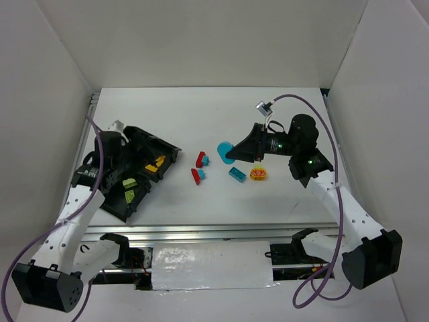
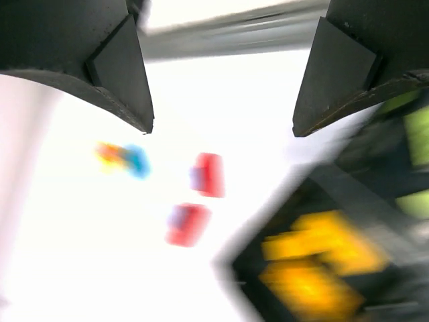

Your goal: Sort the legos into containers by color

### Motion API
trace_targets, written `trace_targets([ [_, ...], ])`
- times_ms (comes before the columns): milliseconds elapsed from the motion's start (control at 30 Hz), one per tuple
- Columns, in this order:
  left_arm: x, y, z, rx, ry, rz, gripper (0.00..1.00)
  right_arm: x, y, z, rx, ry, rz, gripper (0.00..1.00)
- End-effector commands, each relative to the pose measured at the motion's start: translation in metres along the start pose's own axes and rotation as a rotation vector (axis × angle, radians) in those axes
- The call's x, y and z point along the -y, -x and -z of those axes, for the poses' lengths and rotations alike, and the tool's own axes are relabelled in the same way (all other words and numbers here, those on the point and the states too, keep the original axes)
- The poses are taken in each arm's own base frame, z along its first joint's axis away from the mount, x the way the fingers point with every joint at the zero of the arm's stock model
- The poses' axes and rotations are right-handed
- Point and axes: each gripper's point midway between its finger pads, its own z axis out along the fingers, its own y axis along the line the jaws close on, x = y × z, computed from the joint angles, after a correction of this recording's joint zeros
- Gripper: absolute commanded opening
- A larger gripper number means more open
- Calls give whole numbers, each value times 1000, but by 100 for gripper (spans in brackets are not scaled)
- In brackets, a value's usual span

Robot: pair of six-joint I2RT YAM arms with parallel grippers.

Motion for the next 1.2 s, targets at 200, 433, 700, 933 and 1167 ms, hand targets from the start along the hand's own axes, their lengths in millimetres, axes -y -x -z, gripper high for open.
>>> trace_targets([
  [200, 175, -21, 98, -96, -913, -194, 100, -30, -14, -30, -84, 124, 24, 0],
  [433, 206, -44, 130, -179, -1097, -228, 96, -38, -17, -42, -90, 198, -13, 0],
  [700, 218, -60, 146, -218, -1208, -249, 79, -47, -10, -51, -110, 247, -37, 0],
  [933, 221, -63, 143, -242, -1209, -273, 59, -62, -7, -52, -116, 338, -61, 0],
  [1167, 218, -67, 136, -248, -1192, -284, 47, -70, -9, -50, -127, 390, -55, 0],
])
